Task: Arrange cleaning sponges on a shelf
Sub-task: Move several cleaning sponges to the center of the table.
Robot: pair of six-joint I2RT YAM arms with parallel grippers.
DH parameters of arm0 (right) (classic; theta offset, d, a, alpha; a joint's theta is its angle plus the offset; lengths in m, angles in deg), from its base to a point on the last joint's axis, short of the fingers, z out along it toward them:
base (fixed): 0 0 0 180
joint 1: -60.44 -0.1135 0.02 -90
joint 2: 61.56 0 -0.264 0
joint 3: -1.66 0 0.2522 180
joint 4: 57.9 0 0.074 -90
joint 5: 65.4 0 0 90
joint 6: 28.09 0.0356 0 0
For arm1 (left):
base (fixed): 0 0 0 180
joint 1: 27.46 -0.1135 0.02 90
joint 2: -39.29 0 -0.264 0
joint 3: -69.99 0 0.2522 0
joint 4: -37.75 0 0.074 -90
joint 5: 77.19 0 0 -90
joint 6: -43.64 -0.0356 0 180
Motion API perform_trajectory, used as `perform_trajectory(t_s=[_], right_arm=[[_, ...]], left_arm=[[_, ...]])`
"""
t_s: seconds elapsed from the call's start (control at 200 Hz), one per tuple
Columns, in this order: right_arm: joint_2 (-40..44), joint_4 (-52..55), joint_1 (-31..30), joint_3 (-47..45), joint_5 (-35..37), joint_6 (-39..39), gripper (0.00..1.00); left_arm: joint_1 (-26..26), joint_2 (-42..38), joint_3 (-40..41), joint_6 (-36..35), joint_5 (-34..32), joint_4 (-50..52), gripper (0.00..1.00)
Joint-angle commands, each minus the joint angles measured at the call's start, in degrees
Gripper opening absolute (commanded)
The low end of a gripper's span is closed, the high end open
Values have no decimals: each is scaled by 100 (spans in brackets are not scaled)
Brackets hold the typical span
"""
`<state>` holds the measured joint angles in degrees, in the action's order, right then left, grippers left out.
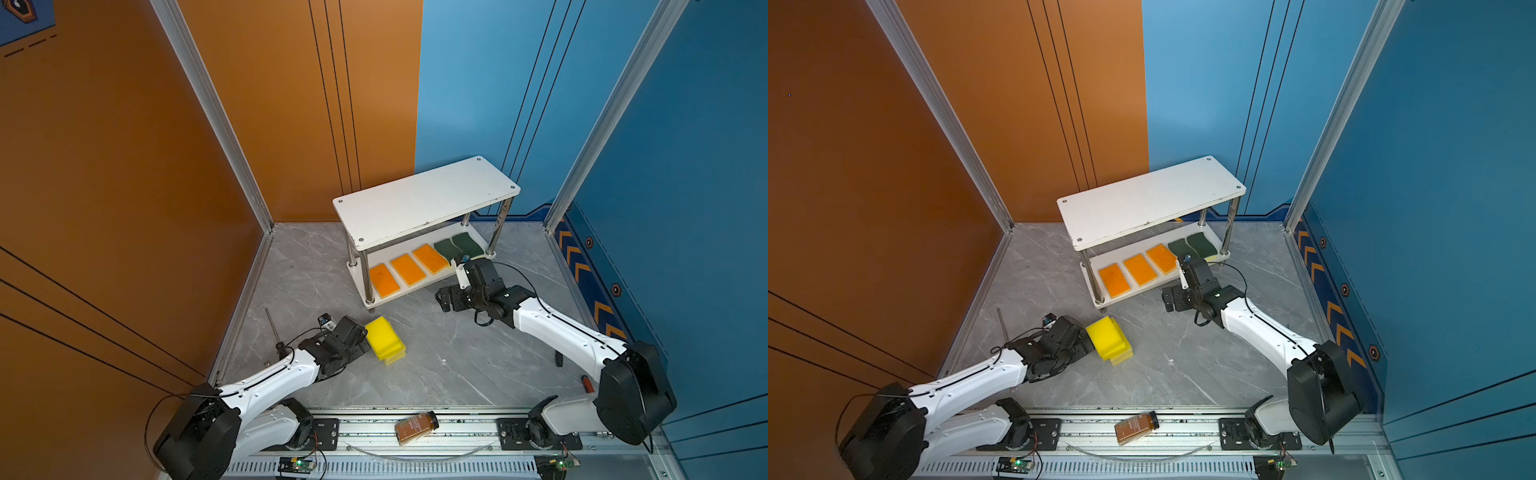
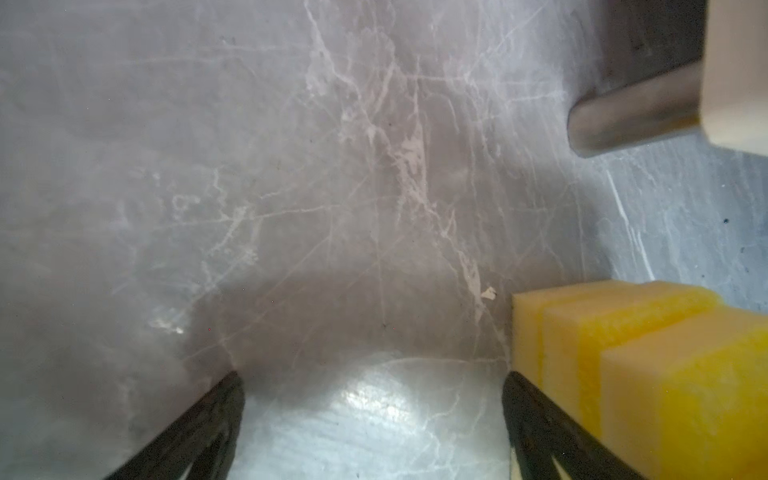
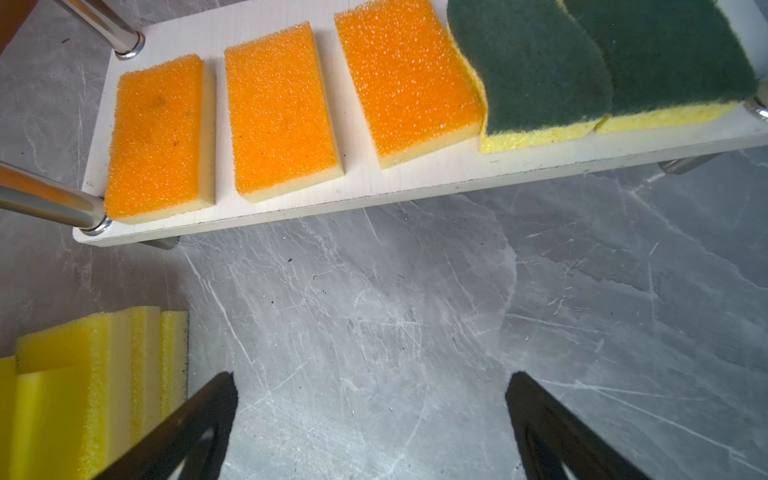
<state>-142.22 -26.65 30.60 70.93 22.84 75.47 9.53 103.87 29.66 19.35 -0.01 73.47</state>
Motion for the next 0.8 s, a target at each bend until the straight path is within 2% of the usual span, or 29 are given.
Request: perform_trajectory(t_s=[0.0,0.486,0.796], right_arm=[[163,-105,57,-119,-105,68,100],[465,-176,268,-440,-141,129,100],[613,-161,374,-596,-157,146,100]], left_arm=[[174,434,188,324,459,662,98],[246,1572,-361,4,792,311,98],[491,2103,-608,-99,961,63,98]])
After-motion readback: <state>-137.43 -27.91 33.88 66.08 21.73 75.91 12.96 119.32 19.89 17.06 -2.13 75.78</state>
